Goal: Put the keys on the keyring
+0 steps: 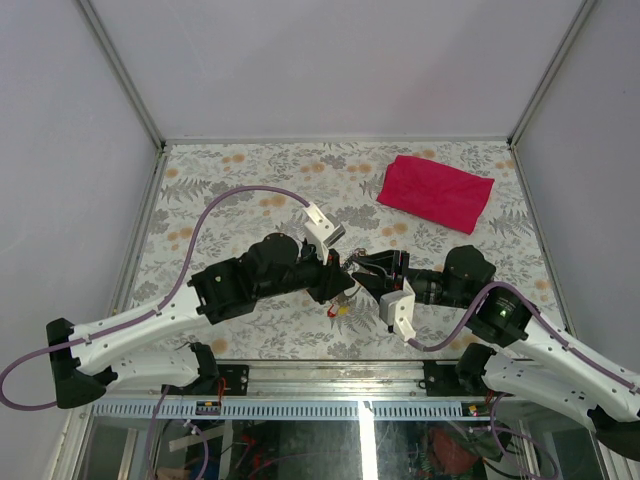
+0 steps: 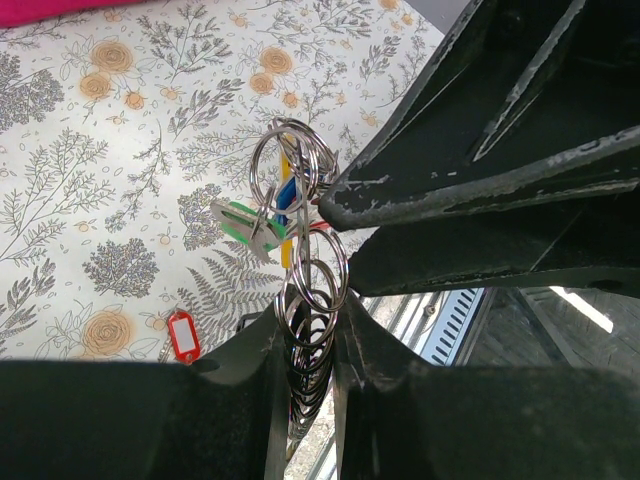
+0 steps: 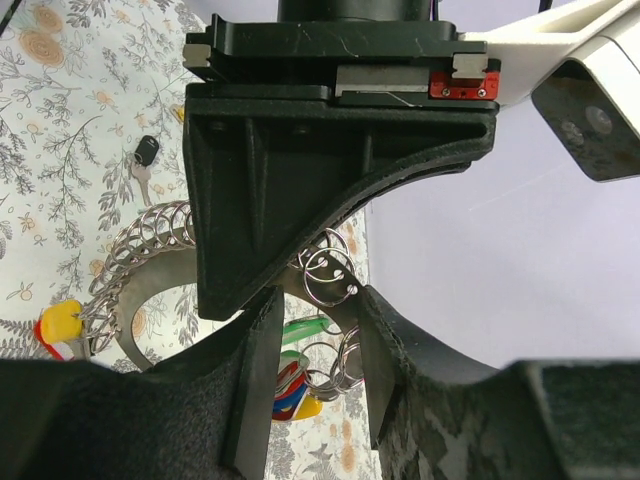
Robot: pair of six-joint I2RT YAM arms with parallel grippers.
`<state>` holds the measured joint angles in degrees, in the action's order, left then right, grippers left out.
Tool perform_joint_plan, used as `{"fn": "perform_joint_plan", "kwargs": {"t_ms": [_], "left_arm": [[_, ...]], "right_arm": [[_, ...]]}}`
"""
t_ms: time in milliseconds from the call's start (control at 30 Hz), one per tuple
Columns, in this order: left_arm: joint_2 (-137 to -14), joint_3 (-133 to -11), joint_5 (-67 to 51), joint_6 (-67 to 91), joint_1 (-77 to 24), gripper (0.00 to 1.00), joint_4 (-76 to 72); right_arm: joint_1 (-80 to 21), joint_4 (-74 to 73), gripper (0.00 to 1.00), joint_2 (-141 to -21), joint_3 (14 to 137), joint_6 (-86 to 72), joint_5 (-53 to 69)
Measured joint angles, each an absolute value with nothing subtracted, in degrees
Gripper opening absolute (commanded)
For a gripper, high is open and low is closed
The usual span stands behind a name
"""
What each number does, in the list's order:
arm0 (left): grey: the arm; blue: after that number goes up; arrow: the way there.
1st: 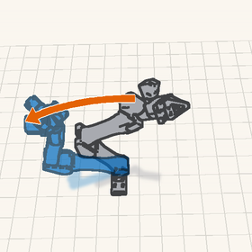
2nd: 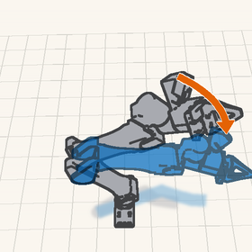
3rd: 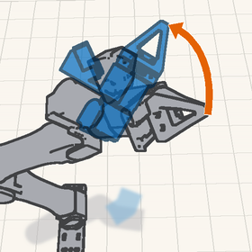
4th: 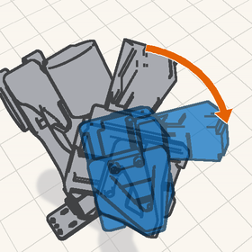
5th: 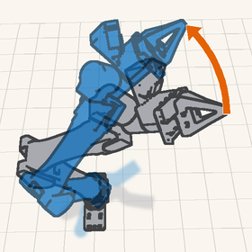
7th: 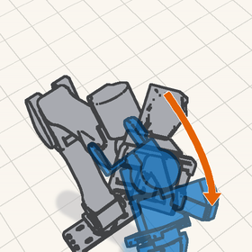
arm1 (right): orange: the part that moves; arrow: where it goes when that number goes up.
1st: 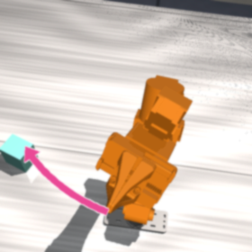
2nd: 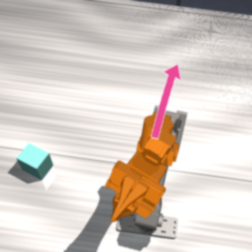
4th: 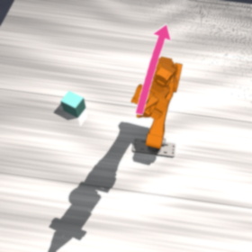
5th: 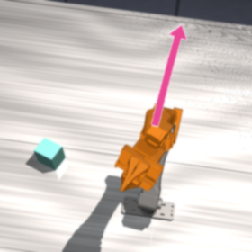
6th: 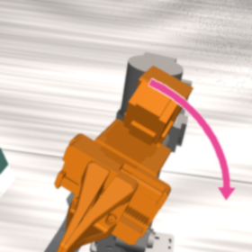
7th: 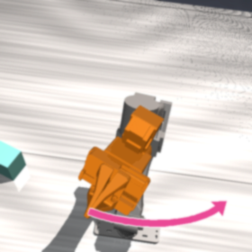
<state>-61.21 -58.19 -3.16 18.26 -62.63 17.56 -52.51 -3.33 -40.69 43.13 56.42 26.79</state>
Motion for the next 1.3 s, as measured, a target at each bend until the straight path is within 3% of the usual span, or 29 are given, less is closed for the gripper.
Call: {"fn": "perform_joint_plan", "kwargs": {"t_ms": [300,633,1000,1300], "left_arm": [[-61.3,-58.4,-3.2,18.3,-62.6,0.0,17.6],[-61.6,-58.4,-3.2,18.3,-62.6,0.0,17.6],[-61.8,-58.4,-3.2,18.4,-62.6,0.0,17.6],[-61.8,-58.4,-3.2,18.4,-62.6,0.0,17.6]], "right_arm": [[-52.5,-3.3,0.39,-41.3,43.2,58.1,27.4],[-52.5,-2.9,0.3,-41.6,43.2,58.6,27.6],[-52.5,-1.5,0.12,-41.6,43.2,58.3,27.6],[-52.5,-1.4,0.04,-40.0,43.1,56.7,27.5]]}}
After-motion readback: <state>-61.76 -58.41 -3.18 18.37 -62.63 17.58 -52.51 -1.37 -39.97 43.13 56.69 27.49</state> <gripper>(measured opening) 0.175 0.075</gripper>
